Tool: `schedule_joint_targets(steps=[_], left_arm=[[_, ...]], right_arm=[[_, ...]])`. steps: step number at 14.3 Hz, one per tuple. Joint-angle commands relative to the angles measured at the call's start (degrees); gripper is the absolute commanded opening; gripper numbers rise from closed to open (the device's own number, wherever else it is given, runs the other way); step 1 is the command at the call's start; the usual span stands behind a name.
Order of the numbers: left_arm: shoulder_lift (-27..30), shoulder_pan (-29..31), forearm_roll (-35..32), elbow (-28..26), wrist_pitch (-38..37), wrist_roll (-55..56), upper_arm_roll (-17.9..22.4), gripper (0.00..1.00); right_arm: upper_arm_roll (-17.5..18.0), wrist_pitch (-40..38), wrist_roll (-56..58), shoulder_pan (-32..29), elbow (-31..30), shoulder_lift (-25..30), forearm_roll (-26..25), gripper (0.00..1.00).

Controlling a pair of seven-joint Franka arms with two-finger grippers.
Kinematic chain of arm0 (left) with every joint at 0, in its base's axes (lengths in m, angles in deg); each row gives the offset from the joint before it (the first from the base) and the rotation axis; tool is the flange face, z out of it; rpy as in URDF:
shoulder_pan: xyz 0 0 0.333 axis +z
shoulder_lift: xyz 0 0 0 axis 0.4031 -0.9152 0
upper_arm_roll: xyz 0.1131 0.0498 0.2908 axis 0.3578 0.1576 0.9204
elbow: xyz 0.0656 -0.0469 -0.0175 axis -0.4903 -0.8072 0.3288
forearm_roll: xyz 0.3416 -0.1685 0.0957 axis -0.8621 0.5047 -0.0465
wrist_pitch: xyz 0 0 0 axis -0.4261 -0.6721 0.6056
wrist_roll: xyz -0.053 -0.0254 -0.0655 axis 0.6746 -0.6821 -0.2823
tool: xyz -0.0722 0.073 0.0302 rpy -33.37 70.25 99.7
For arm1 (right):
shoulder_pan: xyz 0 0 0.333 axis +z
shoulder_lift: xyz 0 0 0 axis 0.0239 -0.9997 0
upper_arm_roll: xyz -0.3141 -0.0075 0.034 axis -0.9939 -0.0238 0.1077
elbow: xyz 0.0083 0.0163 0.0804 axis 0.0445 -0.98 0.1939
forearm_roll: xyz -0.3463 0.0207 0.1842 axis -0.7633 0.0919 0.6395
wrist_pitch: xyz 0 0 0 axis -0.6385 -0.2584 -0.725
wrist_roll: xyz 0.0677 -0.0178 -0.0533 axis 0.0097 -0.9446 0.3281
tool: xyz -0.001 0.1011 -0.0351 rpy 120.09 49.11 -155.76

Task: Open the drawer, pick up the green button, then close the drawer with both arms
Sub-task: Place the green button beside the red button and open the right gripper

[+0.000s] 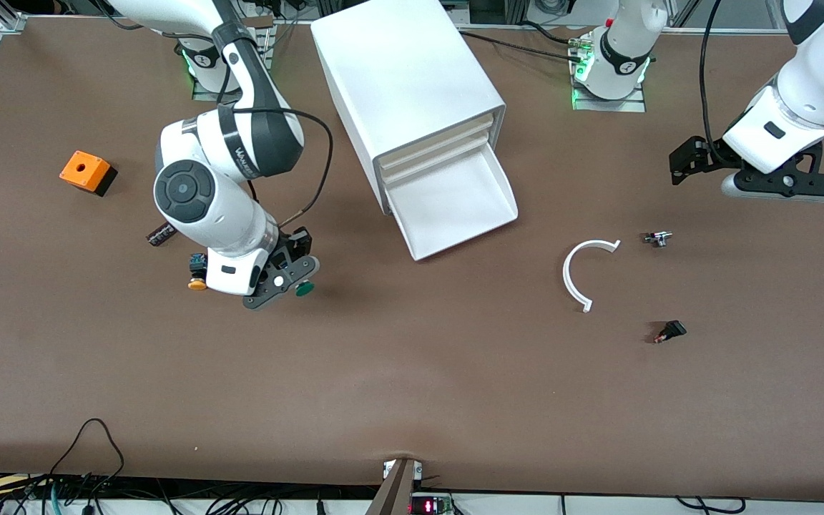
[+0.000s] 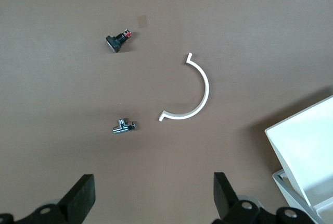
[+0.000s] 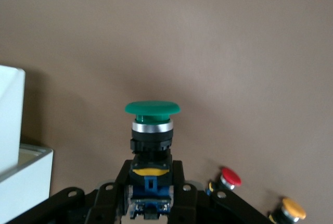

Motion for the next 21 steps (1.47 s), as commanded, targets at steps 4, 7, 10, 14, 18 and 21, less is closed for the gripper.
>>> schedule_joint_targets(steps=[4, 7, 10, 14, 18, 21], left_arm=[[-0.88, -0.17, 0.69, 1.96, -1.49, 0.71, 0.02, 1.0], [-0.88, -0.17, 0.69, 1.96, -1.49, 0.71, 0.02, 1.0], [-0.88, -0.17, 0.69, 1.96, -1.49, 0.71, 0.02, 1.0], [-0.88, -0.17, 0.69, 1.96, -1.49, 0.71, 0.02, 1.0], [-0.88, -0.17, 0.69, 1.88, -1.49, 1.51, 0.02, 1.0], [-0.88, -0.17, 0.69, 1.88, -1.49, 1.51, 0.02, 1.0]], right_arm=[[0.98, 5.26, -1.73, -0.57, -11.7, 2.81, -0.18, 0.07], [1.94, 12.03, -1.73, -0.57, -17.5, 2.81, -0.18, 0.07], [1.95, 14.33, -2.52, -0.57, -19.02, 2.81, 0.26, 0.07], [1.25, 15.13, -4.9, -1.61, -19.02, 2.63, 0.52, 0.07], [0.36, 15.04, -4.2, -6.88, -19.02, 2.63, 0.44, 0.07], [0.36, 15.3, -2.8, -12.06, -19.02, 1.76, 0.0, 0.07]])
